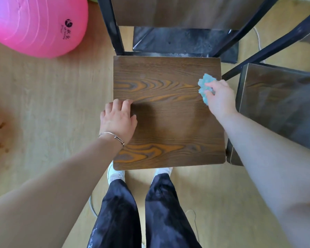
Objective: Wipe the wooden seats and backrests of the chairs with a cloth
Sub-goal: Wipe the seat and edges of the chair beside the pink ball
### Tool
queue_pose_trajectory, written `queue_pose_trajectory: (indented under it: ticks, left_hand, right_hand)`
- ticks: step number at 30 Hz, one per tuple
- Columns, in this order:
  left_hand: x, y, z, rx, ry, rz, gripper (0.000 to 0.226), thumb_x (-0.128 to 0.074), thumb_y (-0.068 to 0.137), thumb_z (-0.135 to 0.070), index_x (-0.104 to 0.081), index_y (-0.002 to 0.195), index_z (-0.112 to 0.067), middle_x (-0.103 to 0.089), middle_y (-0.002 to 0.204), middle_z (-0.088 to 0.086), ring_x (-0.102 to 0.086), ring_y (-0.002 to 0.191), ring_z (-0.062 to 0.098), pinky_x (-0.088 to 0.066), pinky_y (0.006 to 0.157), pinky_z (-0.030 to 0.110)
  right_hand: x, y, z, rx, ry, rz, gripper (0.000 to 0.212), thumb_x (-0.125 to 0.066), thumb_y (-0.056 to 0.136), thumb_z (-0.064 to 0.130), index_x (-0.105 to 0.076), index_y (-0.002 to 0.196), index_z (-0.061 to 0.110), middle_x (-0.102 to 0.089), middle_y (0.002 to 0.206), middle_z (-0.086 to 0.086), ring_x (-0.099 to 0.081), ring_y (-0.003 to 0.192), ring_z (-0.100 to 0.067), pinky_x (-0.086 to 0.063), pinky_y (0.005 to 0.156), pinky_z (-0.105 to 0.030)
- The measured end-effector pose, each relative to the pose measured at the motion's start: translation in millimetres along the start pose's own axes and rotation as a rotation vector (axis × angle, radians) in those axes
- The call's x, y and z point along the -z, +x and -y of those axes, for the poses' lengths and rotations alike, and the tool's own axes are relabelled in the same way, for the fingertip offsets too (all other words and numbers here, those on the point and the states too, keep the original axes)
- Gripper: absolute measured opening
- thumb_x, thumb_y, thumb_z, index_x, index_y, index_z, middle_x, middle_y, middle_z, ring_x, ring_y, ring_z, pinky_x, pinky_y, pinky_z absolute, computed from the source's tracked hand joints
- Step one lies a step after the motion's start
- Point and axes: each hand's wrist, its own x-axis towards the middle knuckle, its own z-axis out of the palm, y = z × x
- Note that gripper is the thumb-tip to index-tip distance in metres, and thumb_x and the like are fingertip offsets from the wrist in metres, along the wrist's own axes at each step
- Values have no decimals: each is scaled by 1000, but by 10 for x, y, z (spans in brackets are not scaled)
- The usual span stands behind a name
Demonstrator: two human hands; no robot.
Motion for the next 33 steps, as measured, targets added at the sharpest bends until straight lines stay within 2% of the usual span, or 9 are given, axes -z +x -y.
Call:
queue_pose_trajectory:
  ticks: [3,6,12,15,17,20,23,27,33]
  left_hand:
    - [4,7,-13,-13,-15,-18,45,-49,93,-35,-41,136,-22,-45,129,10,-38,118,34,-35,94,45]
    - [-3,-70,52,-4,-17,-9,45,-50,93,-33,-43,136,-21,-44,130,11,-38,118,35,-36,94,46]
    - [-66,-339,120,27,29,78,47,-52,90,-32,-44,136,-21,-45,129,10,-38,118,35,-36,96,47]
    - [-128,-388,47,9,66,101,48,-52,90,-34,-44,136,-21,-45,129,10,-38,118,34,-37,97,47]
    - [-153,-367,-55,-2,71,95,48,-52,91,-34,-44,136,-21,-45,128,10,-38,118,34,-37,97,47]
    - [-166,-288,-279,-29,64,66,47,-50,92,-34,-44,136,-21,-45,126,10,-39,115,33,-37,96,46]
    - [-183,-192,-552,-73,78,58,47,-48,93,-35,-42,138,-22,-44,127,10,-39,115,33,-37,96,46]
    - [-225,-97,-885,-118,89,71,47,-46,94,-36,-39,139,-24,-42,127,8,-38,115,32,-37,96,45]
    - [-281,-67,-1173,-193,94,118,48,-48,93,-35,-40,139,-24,-41,131,6,-36,117,32,-35,97,44]
  right_hand:
    - [-232,-205,126,12,-61,35,22,-52,95,17,-60,115,13,-54,124,-13,-56,104,-34,-45,87,-36]
    - [-470,-671,483,194,-14,125,18,-57,85,11,-63,101,11,-57,109,-14,-59,91,-39,-50,74,-42]
    - [-895,-1838,803,497,35,458,18,-62,83,8,-64,100,13,-51,95,-4,-57,70,-29,-54,57,-41]
    - [-744,-1697,738,411,242,520,20,-58,89,7,-66,106,11,-56,103,-3,-56,82,-20,-49,73,-32]
    - [-469,-1322,581,313,337,377,20,-59,87,6,-68,105,9,-58,104,-5,-54,85,-16,-40,76,-25]
    - [0,-520,135,219,252,145,20,-61,86,6,-69,103,10,-59,109,-9,-58,96,-25,-40,81,-23]
    - [285,87,-257,226,53,254,19,-57,91,9,-67,107,12,-55,119,-7,-56,102,-26,-43,87,-29]
    - [286,150,-433,285,-16,357,16,-55,93,13,-64,106,14,-54,113,-3,-51,94,-20,-37,75,-26]
    - [202,-659,-803,297,109,377,11,-57,89,6,-63,96,11,-54,99,0,-49,78,-14,-34,64,-26]
